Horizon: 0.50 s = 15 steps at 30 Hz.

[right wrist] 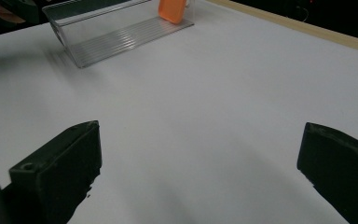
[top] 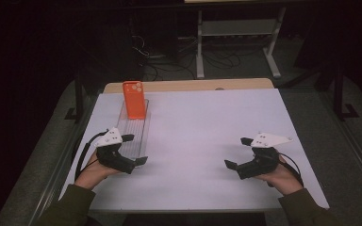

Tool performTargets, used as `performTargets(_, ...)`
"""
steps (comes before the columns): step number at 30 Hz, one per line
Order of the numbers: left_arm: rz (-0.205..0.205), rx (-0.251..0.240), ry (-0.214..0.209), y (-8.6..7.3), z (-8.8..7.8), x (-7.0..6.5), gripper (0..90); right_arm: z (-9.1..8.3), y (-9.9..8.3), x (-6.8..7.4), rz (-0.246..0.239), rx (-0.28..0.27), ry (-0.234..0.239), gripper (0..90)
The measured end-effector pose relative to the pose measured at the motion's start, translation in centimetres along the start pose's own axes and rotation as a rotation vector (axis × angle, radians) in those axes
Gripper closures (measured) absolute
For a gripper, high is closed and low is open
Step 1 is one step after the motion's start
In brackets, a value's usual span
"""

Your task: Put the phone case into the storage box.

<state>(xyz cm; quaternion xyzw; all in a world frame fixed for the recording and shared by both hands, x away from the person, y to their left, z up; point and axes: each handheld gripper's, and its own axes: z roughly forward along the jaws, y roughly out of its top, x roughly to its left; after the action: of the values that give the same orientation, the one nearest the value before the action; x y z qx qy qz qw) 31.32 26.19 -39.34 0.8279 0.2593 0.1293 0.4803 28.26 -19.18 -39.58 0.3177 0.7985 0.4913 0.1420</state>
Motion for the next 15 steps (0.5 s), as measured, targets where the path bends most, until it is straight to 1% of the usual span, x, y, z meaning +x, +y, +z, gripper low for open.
performTargets(4, 0.007, 0.011, -0.004, -0.27, 0.12, 0.07, 0.0, -0.10, -0.05, -0.04, 0.001, 0.003, 0.001, 0.0)
performTargets(5, -0.002, 0.016, -0.006, -0.34, 0.16, 0.02, 0.0, -0.11, -0.08, -0.04, 0.004, 0.003, 0.001, 0.0)
performTargets(8, 0.001, 0.017, -0.010, -0.46, 0.25, 0.04, 0.0, -0.10, -0.13, -0.13, -0.002, 0.003, -0.001, 0.0)
performTargets(9, -0.005, 0.017, -0.011, -0.49, 0.28, -0.02, 0.0, -0.08, -0.15, -0.13, -0.001, 0.002, 0.000, 0.0)
performTargets(13, 0.009, 0.031, -0.009, -0.62, 0.31, 0.10, 0.0, -0.07, -0.22, -0.10, 0.002, 0.007, 0.001, 0.0)
performTargets(15, 0.001, 0.034, -0.007, -0.66, 0.30, 0.07, 0.0, -0.06, -0.26, -0.11, -0.001, 0.007, 0.002, 0.0)
